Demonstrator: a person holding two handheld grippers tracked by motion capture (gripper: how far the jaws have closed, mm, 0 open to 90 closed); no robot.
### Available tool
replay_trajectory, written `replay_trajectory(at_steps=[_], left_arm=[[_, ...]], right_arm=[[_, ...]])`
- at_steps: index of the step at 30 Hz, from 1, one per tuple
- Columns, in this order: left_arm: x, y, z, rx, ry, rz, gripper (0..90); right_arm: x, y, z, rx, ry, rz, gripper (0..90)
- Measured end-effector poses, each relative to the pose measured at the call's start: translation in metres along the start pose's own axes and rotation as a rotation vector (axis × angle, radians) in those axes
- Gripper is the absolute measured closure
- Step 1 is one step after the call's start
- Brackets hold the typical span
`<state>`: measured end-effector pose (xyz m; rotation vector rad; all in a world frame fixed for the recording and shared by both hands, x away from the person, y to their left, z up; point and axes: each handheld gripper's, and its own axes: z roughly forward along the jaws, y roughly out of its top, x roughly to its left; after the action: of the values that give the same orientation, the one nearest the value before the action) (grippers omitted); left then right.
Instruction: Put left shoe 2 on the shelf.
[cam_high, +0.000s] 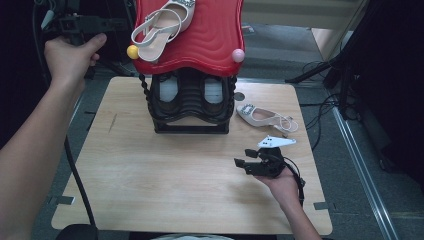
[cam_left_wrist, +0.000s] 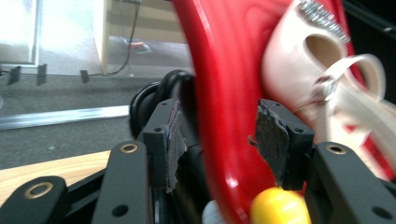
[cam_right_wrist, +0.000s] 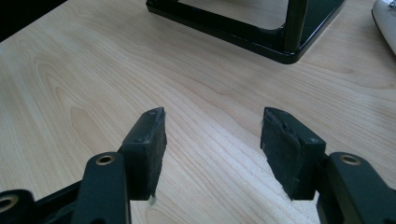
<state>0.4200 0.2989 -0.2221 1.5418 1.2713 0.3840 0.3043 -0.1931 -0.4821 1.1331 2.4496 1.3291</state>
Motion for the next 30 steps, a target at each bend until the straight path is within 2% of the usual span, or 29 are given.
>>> replay_trajectory(at_steps=[3, 6, 16, 17, 19, 21, 27, 30], left_arm=[[0.007, -0.010, 0.001, 0.016, 0.011, 0.000, 50.3], [0.013, -0.024, 0.000, 0.007, 0.006, -0.004, 50.8], [0.034, -0.066, 0.007, 0.062, 0.008, -0.030, 50.4], [0.036, -0.071, 0.007, 0.060, -0.001, -0.048, 49.9], [0.039, -0.079, 0.008, 0.051, -0.008, -0.076, 49.4], [0.040, -0.088, 0.011, 0.052, 0.001, -0.069, 49.5], [0.046, -0.113, 0.017, 0.105, 0.003, -0.063, 49.1], [0.046, -0.129, 0.017, 0.079, 0.002, -0.072, 48.3]], right_arm=[[0.000, 0.000, 0.000, 0.000, 0.002, -0.004, 42.3], [0.000, 0.000, 0.000, 0.000, 0.002, -0.001, 42.3], [-0.001, 0.000, -0.001, 0.001, -0.004, 0.000, 42.1], [-0.001, 0.000, -0.001, 0.002, -0.002, 0.003, 42.1], [-0.001, 0.000, 0.000, 0.001, 0.001, 0.002, 42.1], [-0.002, 0.001, 0.000, 0.000, 0.001, 0.002, 41.9], [-0.003, 0.000, -0.001, 0.003, -0.005, 0.007, 41.8], [-0.003, 0.000, -0.002, 0.001, -0.004, 0.008, 41.8]])
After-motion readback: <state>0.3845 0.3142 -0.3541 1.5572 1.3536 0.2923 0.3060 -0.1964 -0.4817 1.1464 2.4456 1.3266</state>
